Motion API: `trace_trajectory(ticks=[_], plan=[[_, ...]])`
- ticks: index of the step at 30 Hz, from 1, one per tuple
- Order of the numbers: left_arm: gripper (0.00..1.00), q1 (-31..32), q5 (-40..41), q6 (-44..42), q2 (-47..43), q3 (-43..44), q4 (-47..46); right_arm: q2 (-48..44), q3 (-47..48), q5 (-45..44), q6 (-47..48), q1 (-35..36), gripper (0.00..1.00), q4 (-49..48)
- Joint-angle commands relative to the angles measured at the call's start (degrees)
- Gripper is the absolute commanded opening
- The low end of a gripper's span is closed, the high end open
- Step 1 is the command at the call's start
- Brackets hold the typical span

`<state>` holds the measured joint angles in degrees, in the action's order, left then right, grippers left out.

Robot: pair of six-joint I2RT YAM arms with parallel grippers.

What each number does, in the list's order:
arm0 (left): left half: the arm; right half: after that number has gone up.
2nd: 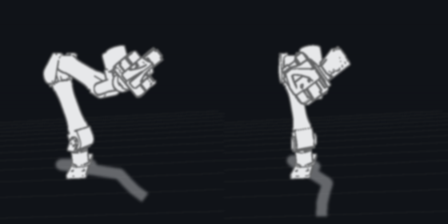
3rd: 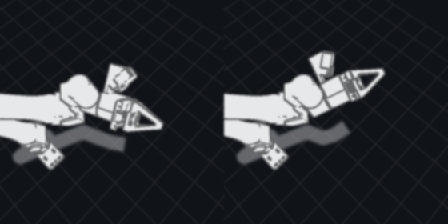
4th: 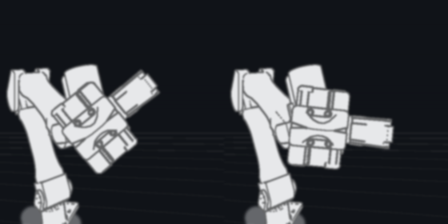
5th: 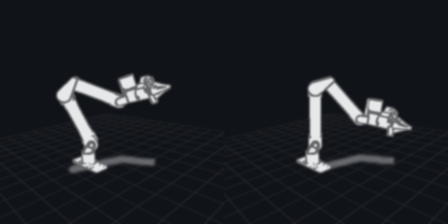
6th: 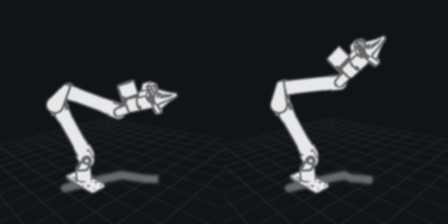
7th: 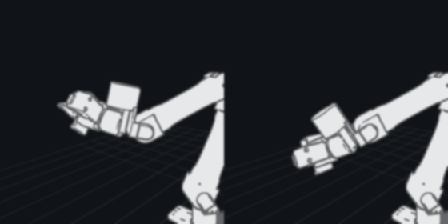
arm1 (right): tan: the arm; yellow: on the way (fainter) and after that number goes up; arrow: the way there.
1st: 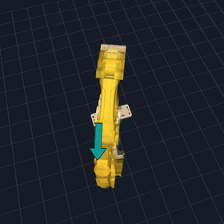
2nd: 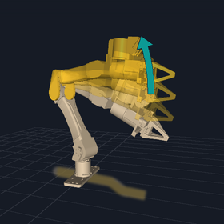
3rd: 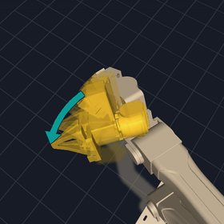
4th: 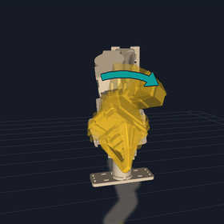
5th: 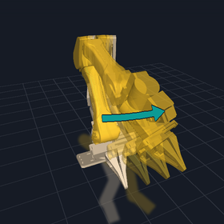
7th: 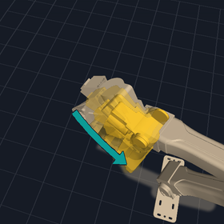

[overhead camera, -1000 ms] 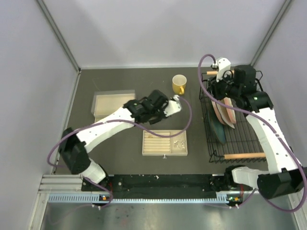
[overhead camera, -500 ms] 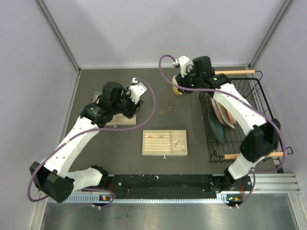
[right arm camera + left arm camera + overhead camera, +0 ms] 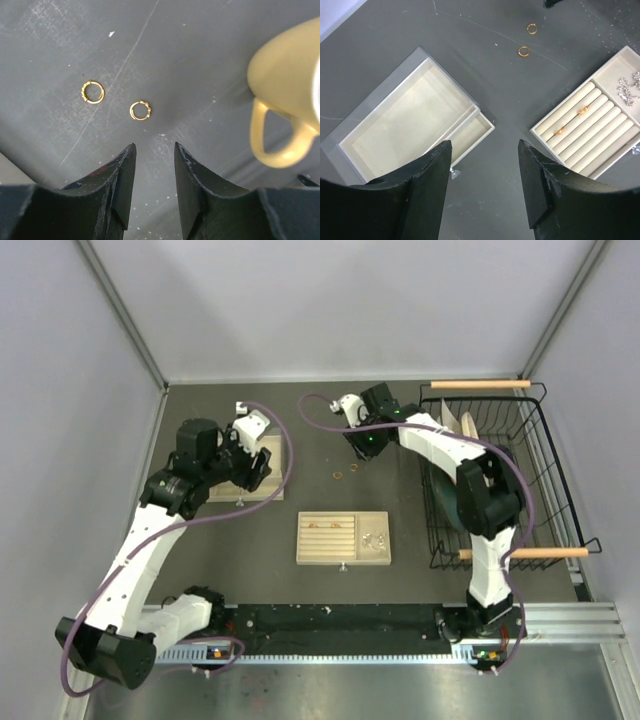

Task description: Organize the mixed jewelry

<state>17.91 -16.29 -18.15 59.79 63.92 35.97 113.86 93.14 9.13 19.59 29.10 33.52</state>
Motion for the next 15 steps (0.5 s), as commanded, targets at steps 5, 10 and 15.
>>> trace_trajectory(ticks=[5, 10, 15], plan=[[0.62, -3.06, -4.09, 0.57, -1.87, -2.57, -2.48, 3.64, 3.62, -0.25, 0.53, 2.1, 0.38, -3.37], [0.62, -3.67, -4.53, 0.22, -1.78, -2.84, -2.57, 4.52, 3.54, -1.04, -0.34, 2.62, 0.39, -3.55], [0.62, -3.94, -5.24, 0.4, -1.26, -3.1, -2.65, 6.1, 3.36, -1.74, -1.31, 3.07, 0.39, -3.46]])
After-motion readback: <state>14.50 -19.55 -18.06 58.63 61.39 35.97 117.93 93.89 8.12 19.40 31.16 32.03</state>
